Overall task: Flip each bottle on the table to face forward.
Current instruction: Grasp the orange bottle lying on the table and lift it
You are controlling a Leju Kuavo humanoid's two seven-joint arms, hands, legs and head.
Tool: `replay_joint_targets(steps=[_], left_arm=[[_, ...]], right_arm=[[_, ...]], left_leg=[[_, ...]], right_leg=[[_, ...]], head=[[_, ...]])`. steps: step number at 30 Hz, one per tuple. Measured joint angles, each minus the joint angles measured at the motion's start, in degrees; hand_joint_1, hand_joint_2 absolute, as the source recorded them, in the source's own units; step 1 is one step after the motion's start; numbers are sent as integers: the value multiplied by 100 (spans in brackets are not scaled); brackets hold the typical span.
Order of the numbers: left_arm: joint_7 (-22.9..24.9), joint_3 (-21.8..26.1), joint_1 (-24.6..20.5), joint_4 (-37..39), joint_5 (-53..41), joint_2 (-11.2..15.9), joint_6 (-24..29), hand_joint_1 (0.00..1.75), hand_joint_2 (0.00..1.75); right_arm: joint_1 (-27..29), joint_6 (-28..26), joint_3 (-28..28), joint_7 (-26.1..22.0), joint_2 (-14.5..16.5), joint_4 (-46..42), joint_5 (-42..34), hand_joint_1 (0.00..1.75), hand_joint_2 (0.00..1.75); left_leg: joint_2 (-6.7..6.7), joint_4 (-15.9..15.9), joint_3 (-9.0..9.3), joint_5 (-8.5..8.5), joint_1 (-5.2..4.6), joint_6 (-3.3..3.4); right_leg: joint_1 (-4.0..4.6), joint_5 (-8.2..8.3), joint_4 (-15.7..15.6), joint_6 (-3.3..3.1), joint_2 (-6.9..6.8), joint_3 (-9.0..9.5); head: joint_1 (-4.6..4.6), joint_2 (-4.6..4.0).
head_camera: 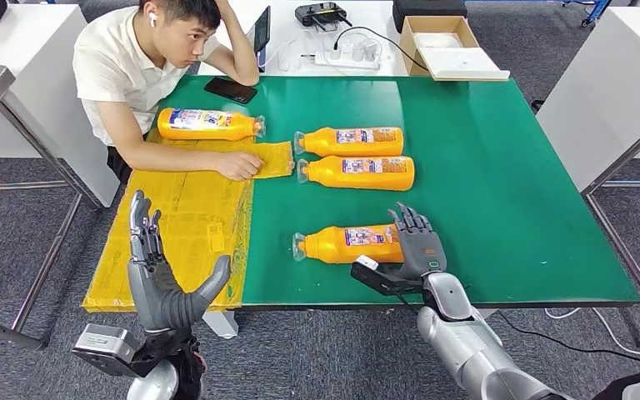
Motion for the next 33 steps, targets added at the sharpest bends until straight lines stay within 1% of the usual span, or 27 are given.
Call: replay_joint_targets(steps=[6,7,8,10,11,12,18,23,26,33], left_arm=[[8,1,0,2,-2,0,-1,0,175],[15,1,0,2,-4,0,-3,0,175],[25,1,0,3,-6,0,-8,0,175],[59,1,-1,5,-10,0,-40,0,175],[83,1,-1,8,-10,0,-71,0,175],[109,2,-2,11,-7,0,-110,0,175],[250,3,-17,71,108,0,-362,0,175],[318,4,-18,151,211,0,-497,0,175],[345,4,-19,208,275,0,-556,0,175],[401,3,-19,283,348,0,-639,0,175]], right_arm=[[-5,15,2,9,4,10,7,0,175],[-7,27,2,21,5,10,12,14,175],[-11,46,3,36,6,11,17,50,175],[-21,142,5,68,10,15,28,136,175],[-27,220,8,79,14,18,37,166,175],[-35,308,12,88,17,21,45,174,175],[-144,817,50,46,-3,66,0,175,175],[-160,1180,2,-510,-24,73,-581,175,175],[-155,1235,-29,-651,-29,72,-728,175,175],[-141,1232,-38,-711,-30,72,-807,175,175]], left_leg=[[1,0,2,0,0,0],[1,0,3,0,0,0],[2,0,4,0,0,0],[5,0,7,0,0,0],[7,0,9,-1,0,0],[9,0,12,-1,0,0],[10,0,34,-3,0,-2],[15,0,43,-5,0,-1],[35,0,51,-12,1,2],[45,-1,57,-14,1,1]], right_leg=[[0,0,0,0,0,2],[0,0,0,0,0,2],[0,0,0,0,0,3],[0,0,0,0,0,5],[0,0,-1,0,1,7],[0,0,-1,-1,1,8],[1,-1,-4,-2,3,24],[3,-1,-4,-2,6,32],[4,-1,-4,-2,20,34],[4,-1,-4,-3,29,36]], head=[[0,0],[1,0],[1,0],[1,0],[1,0],[1,-1],[2,0],[1,0],[1,0],[2,0]])
